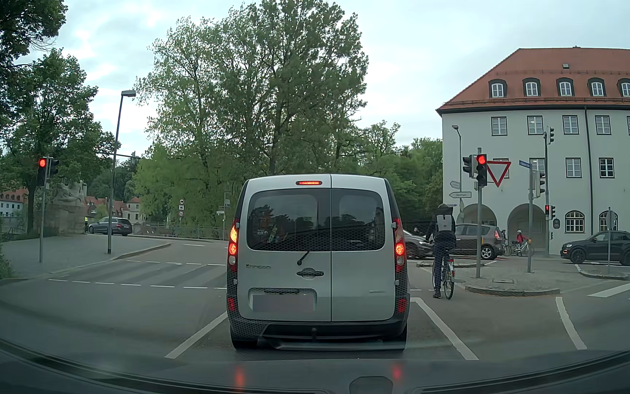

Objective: Follow the waypoints while adhering to traffic rules and regulations

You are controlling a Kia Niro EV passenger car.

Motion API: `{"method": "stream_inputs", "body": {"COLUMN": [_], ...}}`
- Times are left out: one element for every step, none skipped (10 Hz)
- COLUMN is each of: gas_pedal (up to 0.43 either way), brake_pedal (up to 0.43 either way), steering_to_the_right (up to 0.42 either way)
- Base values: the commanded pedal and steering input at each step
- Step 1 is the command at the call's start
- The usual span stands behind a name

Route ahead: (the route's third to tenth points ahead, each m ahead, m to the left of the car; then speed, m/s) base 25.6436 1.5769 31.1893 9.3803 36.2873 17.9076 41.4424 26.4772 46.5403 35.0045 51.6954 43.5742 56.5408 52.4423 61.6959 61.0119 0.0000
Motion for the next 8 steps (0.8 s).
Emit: {"method": "stream_inputs", "body": {"gas_pedal": [0.000,0.000,0.000,0.000,0.000,0.000,0.000,0.000], "brake_pedal": [0.250,0.244,0.244,0.244,0.244,0.244,0.244,0.244], "steering_to_the_right": [-0.005,-0.005,-0.005,-0.005,-0.005,-0.005,-0.005,-0.005]}}
